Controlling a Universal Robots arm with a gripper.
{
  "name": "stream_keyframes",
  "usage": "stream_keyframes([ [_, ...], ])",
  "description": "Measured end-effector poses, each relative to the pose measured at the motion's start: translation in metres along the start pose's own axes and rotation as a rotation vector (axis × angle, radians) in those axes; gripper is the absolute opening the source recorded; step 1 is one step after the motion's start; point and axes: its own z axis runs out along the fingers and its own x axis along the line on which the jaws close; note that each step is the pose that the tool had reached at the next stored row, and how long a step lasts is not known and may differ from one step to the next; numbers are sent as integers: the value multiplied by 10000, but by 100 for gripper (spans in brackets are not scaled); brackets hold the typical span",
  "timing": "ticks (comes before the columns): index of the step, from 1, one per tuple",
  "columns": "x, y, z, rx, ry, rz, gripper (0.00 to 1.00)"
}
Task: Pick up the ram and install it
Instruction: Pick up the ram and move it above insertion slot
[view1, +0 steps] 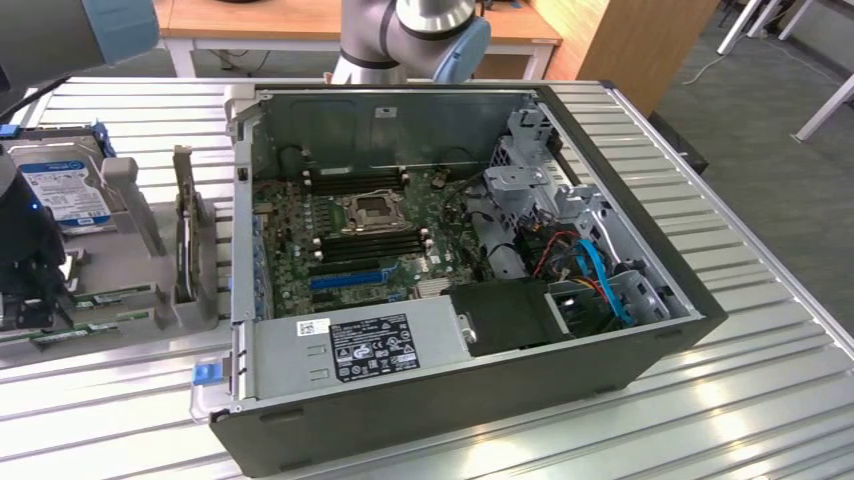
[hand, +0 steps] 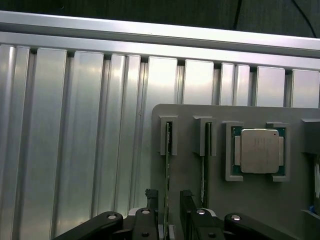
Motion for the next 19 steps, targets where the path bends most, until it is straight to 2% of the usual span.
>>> stream_keyframes([
  [9,1,0,71,3,0,0,31],
  [19,1,-1,87,4,-1,0,31],
])
